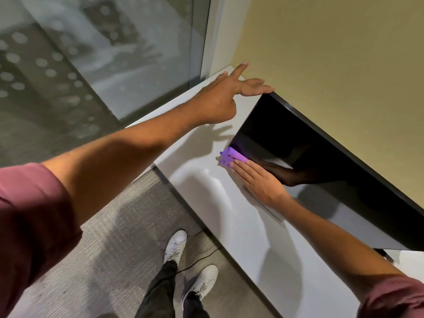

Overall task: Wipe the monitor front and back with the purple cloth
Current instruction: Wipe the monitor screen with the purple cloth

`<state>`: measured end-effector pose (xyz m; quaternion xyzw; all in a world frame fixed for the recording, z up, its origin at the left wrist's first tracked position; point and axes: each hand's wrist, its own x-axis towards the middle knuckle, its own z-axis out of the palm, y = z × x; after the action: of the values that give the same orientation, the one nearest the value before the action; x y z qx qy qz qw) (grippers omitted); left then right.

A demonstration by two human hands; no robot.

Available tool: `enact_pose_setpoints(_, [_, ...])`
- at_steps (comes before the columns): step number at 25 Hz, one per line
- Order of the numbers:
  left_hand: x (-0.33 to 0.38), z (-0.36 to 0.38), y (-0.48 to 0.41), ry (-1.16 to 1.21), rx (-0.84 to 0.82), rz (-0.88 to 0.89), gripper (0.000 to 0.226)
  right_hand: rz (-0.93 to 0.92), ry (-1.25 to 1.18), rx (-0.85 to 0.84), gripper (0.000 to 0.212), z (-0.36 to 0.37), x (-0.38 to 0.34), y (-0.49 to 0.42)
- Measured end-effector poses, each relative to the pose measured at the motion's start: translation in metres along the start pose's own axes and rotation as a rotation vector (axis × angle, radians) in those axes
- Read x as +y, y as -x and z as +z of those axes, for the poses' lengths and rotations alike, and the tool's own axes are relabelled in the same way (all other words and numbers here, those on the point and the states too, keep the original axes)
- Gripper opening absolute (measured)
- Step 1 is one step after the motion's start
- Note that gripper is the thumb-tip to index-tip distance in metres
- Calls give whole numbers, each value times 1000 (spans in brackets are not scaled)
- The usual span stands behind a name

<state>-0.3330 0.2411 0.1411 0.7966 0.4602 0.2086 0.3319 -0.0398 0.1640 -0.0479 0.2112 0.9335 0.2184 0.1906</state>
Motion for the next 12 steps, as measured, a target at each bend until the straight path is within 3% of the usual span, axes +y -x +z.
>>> enact_pose_setpoints(3, [1,0,0,-1,-1,9,118,-5,-61,139,54,9,-7,39])
enact_pose_setpoints(5, [2,-1,-1,-14,-2,15,117,8,-80,197,65,4,-10,47])
enact_pose_setpoints(9, [5,-1,0,-2,-1,1,115,66,21,127,55,2,-6,31])
enact_pose_setpoints(12, [6,0,0,6,6,1,115,84,61,8,74,-5,-6,7])
